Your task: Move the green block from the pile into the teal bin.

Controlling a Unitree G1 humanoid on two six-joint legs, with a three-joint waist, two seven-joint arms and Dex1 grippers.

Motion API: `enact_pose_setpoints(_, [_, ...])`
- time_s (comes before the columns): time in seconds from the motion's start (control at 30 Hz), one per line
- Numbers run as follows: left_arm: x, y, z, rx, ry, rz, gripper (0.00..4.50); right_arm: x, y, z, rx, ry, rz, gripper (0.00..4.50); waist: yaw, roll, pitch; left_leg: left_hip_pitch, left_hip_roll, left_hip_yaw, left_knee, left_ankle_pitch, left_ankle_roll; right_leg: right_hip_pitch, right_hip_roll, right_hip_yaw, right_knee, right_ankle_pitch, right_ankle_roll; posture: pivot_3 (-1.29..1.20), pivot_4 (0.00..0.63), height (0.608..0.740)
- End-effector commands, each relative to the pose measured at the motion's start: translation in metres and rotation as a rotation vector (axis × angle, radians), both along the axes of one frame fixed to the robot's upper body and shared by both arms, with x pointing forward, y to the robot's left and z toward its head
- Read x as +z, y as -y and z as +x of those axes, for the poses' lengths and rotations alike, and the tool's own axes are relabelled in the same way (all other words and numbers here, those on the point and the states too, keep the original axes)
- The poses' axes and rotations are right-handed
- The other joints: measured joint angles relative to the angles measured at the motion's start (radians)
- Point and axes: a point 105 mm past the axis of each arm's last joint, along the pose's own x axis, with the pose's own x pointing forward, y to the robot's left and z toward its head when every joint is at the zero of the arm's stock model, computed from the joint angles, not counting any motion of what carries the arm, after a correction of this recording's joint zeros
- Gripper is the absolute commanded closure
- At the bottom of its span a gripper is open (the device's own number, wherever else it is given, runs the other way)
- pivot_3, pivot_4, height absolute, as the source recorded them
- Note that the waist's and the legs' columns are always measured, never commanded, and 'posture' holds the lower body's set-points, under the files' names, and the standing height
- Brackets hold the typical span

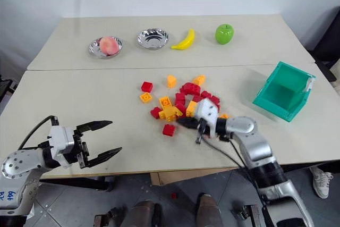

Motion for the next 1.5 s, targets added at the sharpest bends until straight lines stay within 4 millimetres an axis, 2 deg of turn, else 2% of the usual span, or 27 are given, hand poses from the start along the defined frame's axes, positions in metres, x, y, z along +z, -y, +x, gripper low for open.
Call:
enact_pose_setpoints(0.03, [0.004,0.005,0.005,-0.005,0.045,0.002,0.0,0.005,0.035,0.024,-0.15,0.033,0.027,4.49,0.001,0.0,0.0,0.0,0.0,0.0,0.0,0.0,0.0,0.0,0.0,0.0,0.0,0.0,0.0,0.0,0.15,0.74])
enact_pose_setpoints(0.2, [0.005,0.009,0.008,-0.005,0.055,-0.011,0.0,0.003,0.039,0.029,-0.163,0.031,0.026,4.49,-0.005,0.0,0.0,0.0,0.0,0.0,0.0,0.0,0.0,0.0,0.0,0.0,0.0,0.0,0.0,0.0,0.15,0.74])
enact_pose_setpoints(0.3, [0.003,0.01,0.007,-0.008,0.054,-0.009,0.0,0.002,0.033,0.024,-0.13,0.043,0.007,4.49,-0.005,0.0,0.0,0.0,0.0,0.0,0.0,0.0,0.0,0.0,0.0,0.0,0.0,0.0,0.0,0.0,0.15,0.74])
enact_pose_setpoints(0.37, [0.003,0.009,0.007,-0.005,0.052,-0.009,0.0,0.007,0.014,0.015,-0.065,0.067,-0.002,4.49,-0.004,0.0,0.0,0.0,0.0,0.0,0.0,0.0,0.0,0.0,0.0,0.0,0.0,0.0,0.0,0.0,0.15,0.74])
enact_pose_setpoints(0.47, [0.003,0.008,0.008,-0.003,0.049,-0.008,0.0,0.012,-0.003,0.01,-0.043,0.072,-0.006,4.49,-0.004,0.0,0.0,0.0,0.0,0.0,0.0,0.0,0.0,0.0,0.0,0.0,0.0,0.0,0.0,0.0,0.15,0.74])
enact_pose_setpoints(0.53, [0.002,0.009,0.008,-0.009,0.045,-0.009,0.0,0.008,-0.031,0.005,-0.003,0.07,-0.059,4.49,-0.004,0.0,0.0,0.0,0.0,0.0,0.0,0.0,0.0,0.0,0.0,0.0,0.0,0.0,0.0,0.0,0.15,0.74])
enact_pose_setpoints(0.6, [0.001,0.011,0.008,-0.013,0.043,-0.01,0.0,0.001,-0.05,-0.001,0.036,0.061,-0.113,4.49,-0.008,0.0,0.0,0.0,0.001,0.0,0.0,0.0,0.0,-0.001,0.0,0.0,0.001,0.0,0.0,0.0,0.15,0.74])
enact_pose_setpoints(0.77, [0.002,0.012,0.009,-0.015,0.046,-0.01,0.0,-0.007,-0.067,-0.012,0.09,0.048,-0.168,4.49,-0.006,0.0,0.0,-0.001,0.0,0.0,0.0,0.0,0.0,-0.001,0.0,0.0,0.001,0.0,0.0,0.0,0.15,0.74])
enact_pose_setpoints(0.83, [0.003,0.011,0.009,-0.013,0.049,-0.009,0.0,0.006,-0.066,-0.013,0.093,0.079,-0.121,4.49,-0.004,0.0,0.0,-0.001,0.0,0.0,0.0,0.0,0.0,-0.001,0.0,0.0,0.001,0.0,0.0,0.0,0.15,0.74])
enact_pose_setpoints(0.9, [0.004,0.011,0.008,-0.011,0.051,-0.008,0.0,0.026,-0.057,-0.015,0.1,0.126,-0.041,4.49,-0.003,0.0,0.0,-0.001,0.0,0.0,0.0,0.0,0.0,-0.001,0.0,-0.001,0.0,0.0,0.0,0.0,0.15,0.74])
enact_pose_setpoints(1.0, [0.004,0.009,0.007,-0.005,0.05,-0.007,0.0,0.037,-0.03,-0.023,0.132,0.129,-0.001,4.49,0.002,0.0,0.0,-0.002,0.0,0.0,0.0,0.0,0.0,-0.001,0.0,-0.001,0.0,0.0,0.0,0.0,0.15,0.74])
enact_pose_setpoints(1.13, [0.003,0.007,0.006,0.0,0.047,-0.007,0.0,0.029,0.023,-0.028,0.074,0.087,-0.064,4.49,0.005,0.0,0.0,-0.002,0.0,0.0,0.0,-0.002,0.001,-0.001,0.0,-0.002,-0.001,0.0,0.0,0.0,0.15,0.74])
enact_pose_setpoints(1.23, [0.003,0.005,0.005,0.009,0.046,-0.021,0.0,0.025,0.077,-0.038,-0.027,0.051,-0.076,4.49,0.004,0.0,0.0,-0.002,0.0,0.0,0.0,-0.002,0.001,-0.001,0.0,-0.002,-0.001,0.0,0.0,0.0,0.15,0.74])
enact_pose_setpoints(1.33, [0.001,0.005,0.004,0.001,0.037,-0.019,0.0,0.028,0.103,-0.058,-0.009,0.027,-0.001,4.49,0.004,0.0,0.0,-0.001,0.0,0.001,0.0,-0.002,0.001,0.0,0.0,-0.002,-0.001,0.0,0.0,0.0,0.15,0.74])
enact_pose_setpoints(1.43, [0.001,0.004,0.006,-0.006,0.037,-0.017,0.0,0.011,0.141,-0.069,-0.132,-0.055,-0.018,4.49,0.003,0.0,0.0,0.0,0.001,0.002,0.0,-0.002,0.001,0.001,0.0,-0.002,-0.001,0.0,0.0,0.0,0.15,0.74])
enact_pose_setpoints(1.5, [0.002,0.005,0.008,-0.008,0.04,-0.02,0.0,0.004,0.153,-0.072,-0.193,-0.122,0.025,4.33,0.003,0.0,0.0,0.001,0.001,0.002,0.0,-0.002,0.001,0.001,0.0,-0.002,-0.001,0.0,0.0,0.0,0.15,0.74])
